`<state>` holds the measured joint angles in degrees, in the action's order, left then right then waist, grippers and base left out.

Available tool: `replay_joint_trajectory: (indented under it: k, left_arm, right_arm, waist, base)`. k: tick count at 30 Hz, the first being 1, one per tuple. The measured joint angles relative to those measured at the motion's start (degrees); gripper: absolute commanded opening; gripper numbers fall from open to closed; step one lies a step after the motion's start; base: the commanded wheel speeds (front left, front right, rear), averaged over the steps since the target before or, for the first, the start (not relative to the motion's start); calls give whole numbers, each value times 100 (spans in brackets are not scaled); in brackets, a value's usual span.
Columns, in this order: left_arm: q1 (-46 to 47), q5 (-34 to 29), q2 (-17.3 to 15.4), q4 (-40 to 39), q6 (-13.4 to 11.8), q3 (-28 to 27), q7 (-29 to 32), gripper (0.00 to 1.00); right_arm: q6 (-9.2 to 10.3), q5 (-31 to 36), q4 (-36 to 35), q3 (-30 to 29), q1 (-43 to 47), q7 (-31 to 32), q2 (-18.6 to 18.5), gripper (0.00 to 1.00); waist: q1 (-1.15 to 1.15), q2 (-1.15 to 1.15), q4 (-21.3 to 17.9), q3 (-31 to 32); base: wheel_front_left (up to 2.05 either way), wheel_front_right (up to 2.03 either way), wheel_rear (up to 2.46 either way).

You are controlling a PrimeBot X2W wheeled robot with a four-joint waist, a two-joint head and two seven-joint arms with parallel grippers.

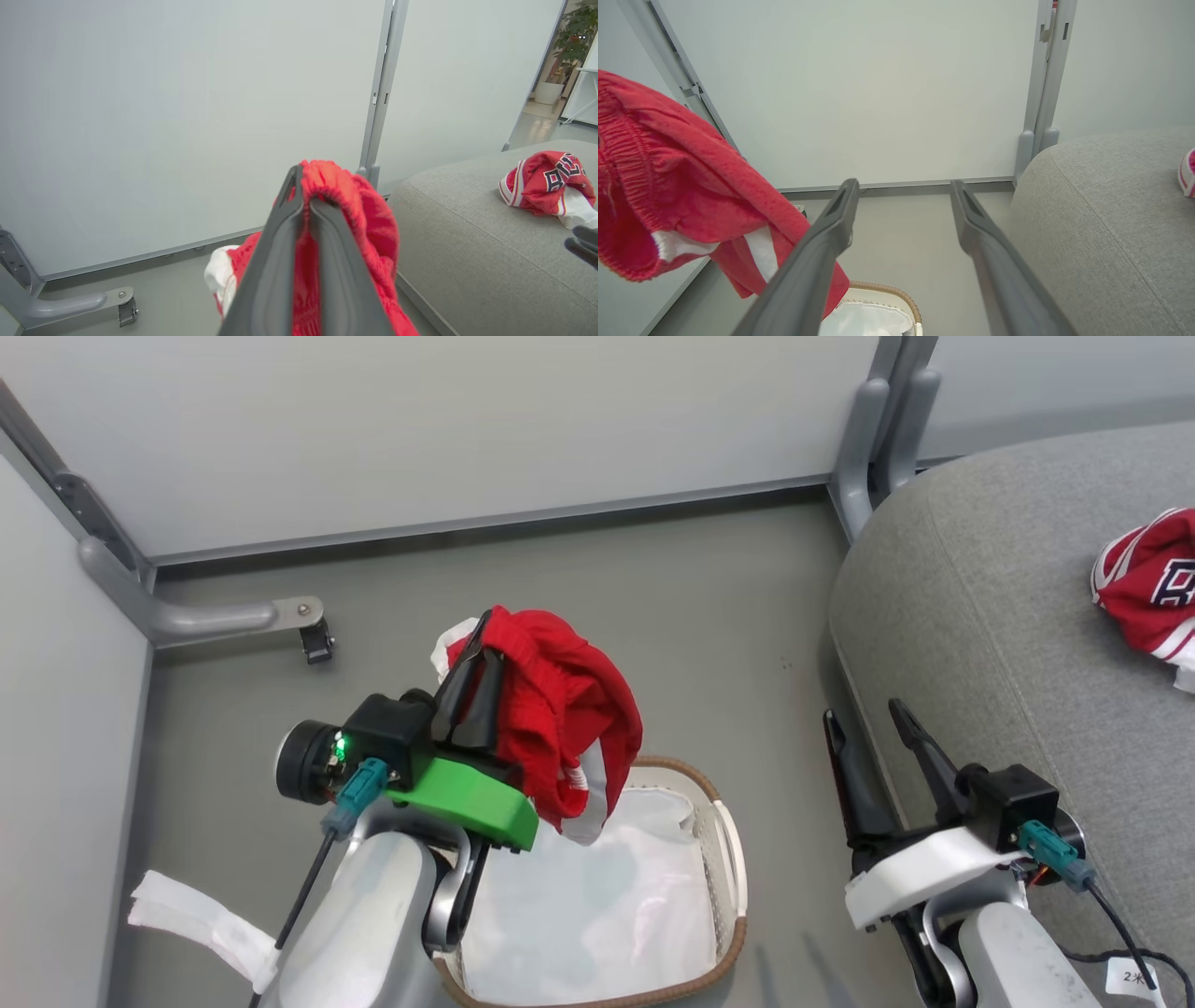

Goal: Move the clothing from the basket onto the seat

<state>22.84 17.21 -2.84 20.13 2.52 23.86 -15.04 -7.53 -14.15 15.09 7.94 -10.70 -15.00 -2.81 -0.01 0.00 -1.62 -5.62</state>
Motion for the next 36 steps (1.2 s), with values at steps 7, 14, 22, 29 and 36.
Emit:
replay_joint_trajectory:
  k: [7,14,22,29,36]
  left_arm:
    - [-84,11,0,-309,-1,-20,0,0]
    - [-97,121,1,-535,-9,57,0,0]
    - [-49,202,0,-675,-78,256,0,0]
    - [-7,304,0,-713,-130,477,0,0]
    - [103,453,1,-716,-158,795,0,0]
  right_arm:
    - [0,-33,26,75,213,0,-1,100]
    - [0,-62,45,176,315,0,-2,100]
    - [0,409,92,1215,68,0,-199,100]
    - [0,453,399,2224,-733,0,-503,100]
    - [0,525,980,2707,-1525,0,-508,100]
  waist:
    - [0,0,26,292]
    - [0,0,19,387]
    - [0,0,67,304]
    - [0,0,194,232]
    - [0,0,433,182]
  base:
    - [0,0,0]
    - [0,0,0]
    - [0,0,0]
    - [0,0,0]
    - [0,0,0]
